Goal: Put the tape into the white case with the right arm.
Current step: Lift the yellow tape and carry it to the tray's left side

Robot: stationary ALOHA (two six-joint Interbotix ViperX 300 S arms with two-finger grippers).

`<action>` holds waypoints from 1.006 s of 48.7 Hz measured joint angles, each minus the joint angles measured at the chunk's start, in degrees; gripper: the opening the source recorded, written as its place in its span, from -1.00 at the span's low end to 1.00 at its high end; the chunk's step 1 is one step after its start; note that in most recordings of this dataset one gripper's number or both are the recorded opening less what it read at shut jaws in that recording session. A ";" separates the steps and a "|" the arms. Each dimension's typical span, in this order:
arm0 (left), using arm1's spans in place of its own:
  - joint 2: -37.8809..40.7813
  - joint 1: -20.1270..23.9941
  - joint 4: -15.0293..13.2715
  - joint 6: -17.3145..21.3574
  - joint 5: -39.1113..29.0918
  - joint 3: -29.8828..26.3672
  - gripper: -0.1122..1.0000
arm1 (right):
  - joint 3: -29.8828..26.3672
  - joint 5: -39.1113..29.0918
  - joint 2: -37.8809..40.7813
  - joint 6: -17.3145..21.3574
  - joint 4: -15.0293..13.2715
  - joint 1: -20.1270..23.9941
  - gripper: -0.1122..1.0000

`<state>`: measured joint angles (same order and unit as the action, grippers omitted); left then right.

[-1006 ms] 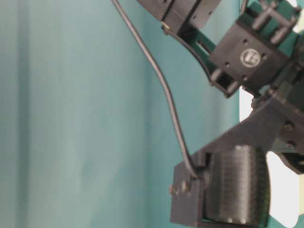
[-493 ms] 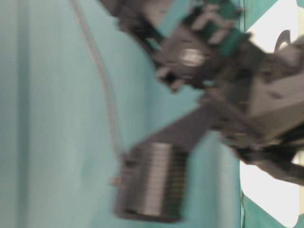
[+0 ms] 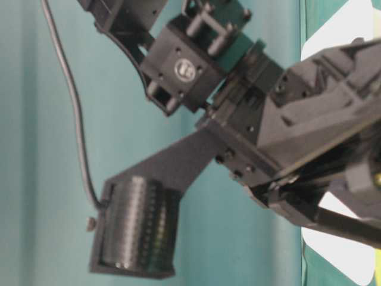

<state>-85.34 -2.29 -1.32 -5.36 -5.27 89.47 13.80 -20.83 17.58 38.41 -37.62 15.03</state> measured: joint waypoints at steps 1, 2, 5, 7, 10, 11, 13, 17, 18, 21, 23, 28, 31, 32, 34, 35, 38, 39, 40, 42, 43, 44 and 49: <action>0.00 0.09 0.00 0.00 0.00 0.00 -0.80 | -0.09 0.00 0.00 -0.09 -0.18 -0.35 -0.75; 0.00 0.00 0.00 0.00 -0.09 0.00 -0.80 | 0.00 0.00 0.00 -0.09 -0.26 -0.70 -0.75; 0.00 0.00 0.00 0.00 -0.09 0.00 -0.80 | 0.00 0.00 -0.09 -0.09 -0.70 -1.93 -0.75; 0.00 0.00 0.00 0.00 -0.09 0.00 -0.80 | 0.00 0.00 0.00 -0.18 -1.14 -2.81 -0.75; 0.00 0.09 0.00 0.00 0.00 0.00 -0.80 | 0.00 -0.09 0.00 -0.18 -2.20 -4.13 -0.75; 0.00 0.09 0.00 0.00 0.00 0.00 -0.80 | -0.09 -0.09 0.00 -0.18 -2.64 -4.57 -0.75; 0.00 0.09 0.00 0.00 0.00 0.00 -0.80 | 0.00 0.00 0.00 -0.18 -3.52 -5.36 -0.75; 0.00 0.00 0.00 0.00 -0.09 0.00 -0.80 | 0.00 0.00 0.00 -0.18 -5.01 -7.38 -0.75; 0.00 0.00 0.00 0.00 0.00 0.00 -0.80 | 0.00 0.00 0.00 -0.18 -5.27 -7.82 -0.75; 0.00 0.09 0.00 0.00 0.00 0.00 -0.80 | -0.09 0.09 0.00 -0.18 -5.98 -9.40 -0.75; 0.00 0.09 0.00 0.00 -0.09 0.00 -0.80 | 0.00 0.26 0.00 -0.18 -6.24 -10.46 -0.75; 0.00 0.00 0.00 0.00 0.00 0.00 -0.80 | 0.00 0.97 0.00 -0.18 -6.68 -13.80 -0.75; 0.00 0.00 0.00 0.00 0.00 0.00 -0.80 | 0.00 1.76 0.00 -0.18 -6.77 -15.73 -0.75; 0.00 0.09 0.00 0.00 0.00 0.00 -0.80 | 0.00 2.11 0.00 -0.18 -6.77 -16.44 -0.75; 0.00 0.09 0.00 0.00 -0.09 0.00 -0.80 | 0.00 2.99 0.00 -0.18 -6.77 -17.75 -0.75; 0.00 0.09 0.00 -0.09 0.00 0.00 -0.80 | 0.09 3.52 0.00 -0.18 -6.68 -18.37 -0.75; 0.00 0.00 0.00 -0.09 0.00 0.00 -0.80 | 0.26 4.83 0.00 -0.18 -6.77 -20.21 -0.75; 0.00 0.00 0.00 0.00 -0.09 0.00 -0.80 | 0.26 5.27 0.00 -0.18 -6.77 -20.74 -0.75; 0.00 0.00 0.00 0.00 0.00 0.00 -0.80 | 0.44 5.71 0.00 -0.18 -6.77 -21.36 -0.75; 0.00 0.00 0.00 0.00 0.00 0.00 -0.80 | 0.70 6.42 0.00 -0.18 -6.77 -22.24 -0.75; 0.00 0.00 0.00 0.00 -0.09 0.00 -0.80 | 0.70 6.86 0.00 -0.18 -6.86 -22.68 -0.75; 0.00 0.00 0.00 0.00 0.00 0.00 -0.80 | 0.79 7.12 0.00 -0.18 -6.86 -23.03 -0.75; 0.00 0.00 0.00 0.00 0.00 0.00 -0.80 | 1.32 8.35 0.00 -0.18 -6.86 -24.52 -0.75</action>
<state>-85.34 -2.29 -1.32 -5.36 -5.27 89.47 15.12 -12.48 17.58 38.23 -44.47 -9.49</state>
